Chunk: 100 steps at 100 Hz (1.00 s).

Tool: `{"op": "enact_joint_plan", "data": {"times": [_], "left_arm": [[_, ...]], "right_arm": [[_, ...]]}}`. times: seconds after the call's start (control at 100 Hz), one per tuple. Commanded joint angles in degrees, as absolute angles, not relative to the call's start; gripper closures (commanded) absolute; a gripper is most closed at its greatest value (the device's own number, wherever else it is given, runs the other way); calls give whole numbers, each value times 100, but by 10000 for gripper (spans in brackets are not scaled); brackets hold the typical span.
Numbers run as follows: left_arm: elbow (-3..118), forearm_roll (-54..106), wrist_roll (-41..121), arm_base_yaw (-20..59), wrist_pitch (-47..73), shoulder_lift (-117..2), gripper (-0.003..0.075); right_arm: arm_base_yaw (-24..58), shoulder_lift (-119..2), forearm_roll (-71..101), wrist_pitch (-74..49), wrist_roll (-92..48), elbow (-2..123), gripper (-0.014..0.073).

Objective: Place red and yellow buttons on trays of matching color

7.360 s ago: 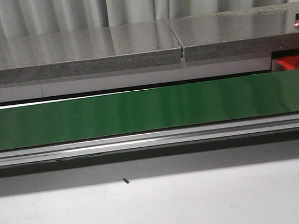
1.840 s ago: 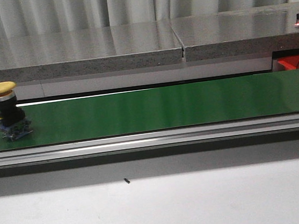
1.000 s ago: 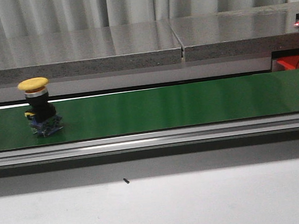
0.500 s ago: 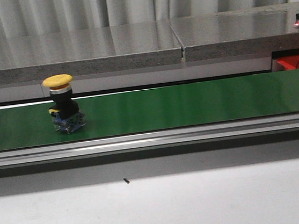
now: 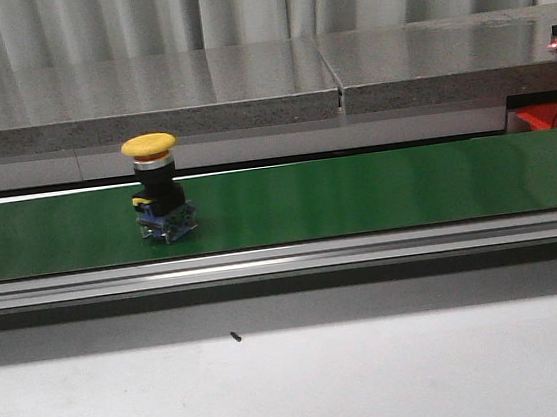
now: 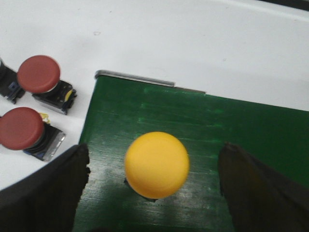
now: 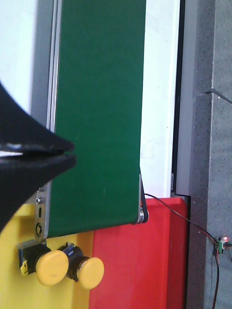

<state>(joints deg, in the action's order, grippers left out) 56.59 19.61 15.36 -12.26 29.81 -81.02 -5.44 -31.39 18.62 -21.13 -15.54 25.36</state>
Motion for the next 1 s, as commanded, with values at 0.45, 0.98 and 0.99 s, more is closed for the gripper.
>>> {"op": "enact_joint_plan", "data": {"times": [0.45, 0.98, 0.99], "left_arm": [[5572, 2202, 1651, -180, 3084, -6928, 354], [5064, 2219, 1651, 78, 3389, -5580, 741], [5048, 2219, 1651, 78, 3389, -5556, 741]], "right_arm": [[-537, -3135, 1912, -1712, -1604, 2688, 659], [-537, -3135, 1912, -1712, -1604, 2688, 659], [-537, -3135, 1912, -1712, -1604, 2688, 659]]}}
